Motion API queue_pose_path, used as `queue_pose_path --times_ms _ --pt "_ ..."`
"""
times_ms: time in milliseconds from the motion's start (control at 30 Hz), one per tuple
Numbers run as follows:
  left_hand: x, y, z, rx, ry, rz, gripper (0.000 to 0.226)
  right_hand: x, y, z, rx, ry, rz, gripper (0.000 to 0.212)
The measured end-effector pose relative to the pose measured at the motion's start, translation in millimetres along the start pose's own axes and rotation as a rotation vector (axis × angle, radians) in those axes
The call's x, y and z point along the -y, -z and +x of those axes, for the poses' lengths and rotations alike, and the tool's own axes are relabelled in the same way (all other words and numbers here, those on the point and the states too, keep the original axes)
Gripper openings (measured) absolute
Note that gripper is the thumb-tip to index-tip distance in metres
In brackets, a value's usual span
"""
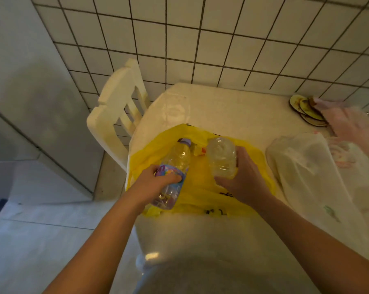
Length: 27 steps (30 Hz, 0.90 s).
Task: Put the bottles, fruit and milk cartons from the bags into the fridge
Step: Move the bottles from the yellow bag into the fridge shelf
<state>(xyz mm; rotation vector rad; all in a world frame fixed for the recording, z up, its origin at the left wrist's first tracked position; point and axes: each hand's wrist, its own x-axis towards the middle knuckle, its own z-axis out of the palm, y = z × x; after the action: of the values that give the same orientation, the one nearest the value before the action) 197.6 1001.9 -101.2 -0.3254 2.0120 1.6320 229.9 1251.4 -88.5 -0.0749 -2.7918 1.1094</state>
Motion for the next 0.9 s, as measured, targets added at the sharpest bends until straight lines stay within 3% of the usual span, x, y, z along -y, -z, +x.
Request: queue_pose_path --times_ms 200,300,433,567,700,833,900 --pt "26.5 -11.1 -55.2 0.045 0.016 -0.105 0.067 11.9 14.7 -55.9 -0.030 -0.134 0.656 0.086" --pt "45.6 -16.0 -85.5 0.049 0.040 -0.190 0.055 9.2 16.1 -87.9 -0.022 -0.328 0.927 0.070" --pt "78.2 -19.3 -132.7 0.045 0.079 -0.257 0.061 6.1 15.7 -130.7 -0.101 -0.433 0.901 0.037" --pt "119.8 -18.7 -185.1 -0.016 0.105 -0.312 0.062 8.5 8.7 -176.2 -0.120 -0.464 0.805 0.032" --pt "164.5 -11.5 -238.2 -0.081 0.175 -0.363 0.036 3.0 -16.5 -222.2 -0.070 -0.596 0.779 0.041" --pt "207.3 1.9 -283.4 -0.166 0.293 -0.458 0.034 13.0 -48.8 -264.4 0.031 -0.718 0.863 0.035" --pt "223.3 11.5 -301.4 -0.206 0.338 -0.546 0.033 23.2 -68.3 -281.7 0.103 -0.799 0.937 0.045"
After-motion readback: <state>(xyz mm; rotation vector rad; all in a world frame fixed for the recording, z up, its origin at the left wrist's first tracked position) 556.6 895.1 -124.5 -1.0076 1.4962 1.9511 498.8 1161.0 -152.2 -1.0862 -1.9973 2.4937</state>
